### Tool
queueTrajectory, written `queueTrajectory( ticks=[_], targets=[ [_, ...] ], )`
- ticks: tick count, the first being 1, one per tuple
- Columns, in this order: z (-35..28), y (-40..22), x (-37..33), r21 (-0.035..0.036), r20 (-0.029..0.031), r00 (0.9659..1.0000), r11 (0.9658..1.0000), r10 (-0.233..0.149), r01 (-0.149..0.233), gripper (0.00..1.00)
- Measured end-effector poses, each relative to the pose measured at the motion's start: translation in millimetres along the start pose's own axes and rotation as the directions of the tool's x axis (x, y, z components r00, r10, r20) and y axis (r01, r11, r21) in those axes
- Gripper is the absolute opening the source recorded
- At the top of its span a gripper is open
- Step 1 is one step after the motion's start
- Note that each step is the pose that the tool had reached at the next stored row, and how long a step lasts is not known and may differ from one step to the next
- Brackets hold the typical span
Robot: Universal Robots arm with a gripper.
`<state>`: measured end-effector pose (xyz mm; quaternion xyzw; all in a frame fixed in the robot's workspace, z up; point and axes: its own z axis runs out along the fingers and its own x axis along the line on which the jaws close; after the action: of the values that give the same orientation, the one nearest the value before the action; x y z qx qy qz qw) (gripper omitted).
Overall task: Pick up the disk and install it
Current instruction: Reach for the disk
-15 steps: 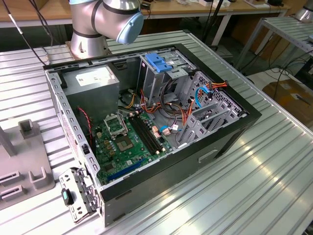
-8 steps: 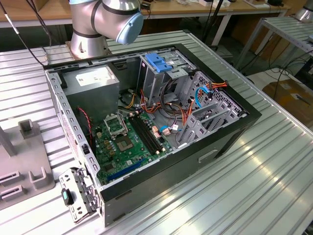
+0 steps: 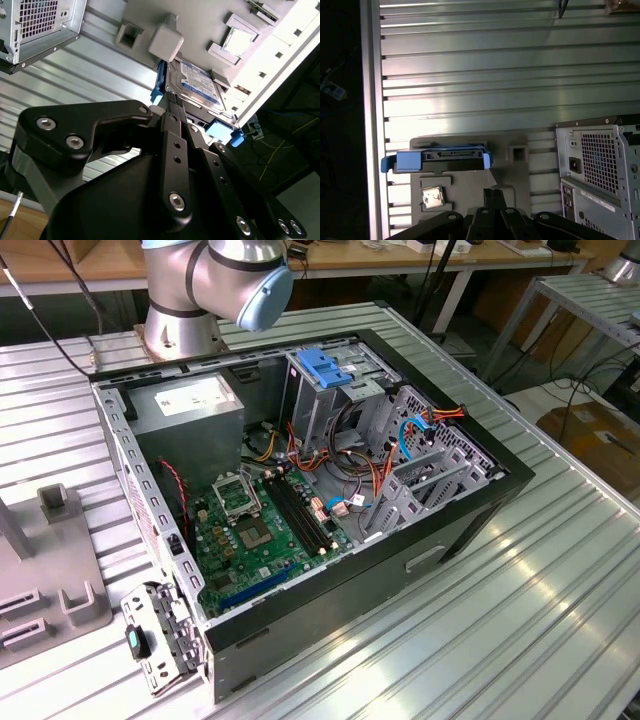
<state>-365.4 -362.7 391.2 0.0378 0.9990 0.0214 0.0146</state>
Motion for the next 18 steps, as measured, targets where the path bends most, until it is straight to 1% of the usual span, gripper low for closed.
queueTrajectory(
  ticks=[18],
  targets=[
    [-0.1,-0.3,3.8,0.0,0.0,1.0,1.0,0.0,0.0,0.11]
  ],
)
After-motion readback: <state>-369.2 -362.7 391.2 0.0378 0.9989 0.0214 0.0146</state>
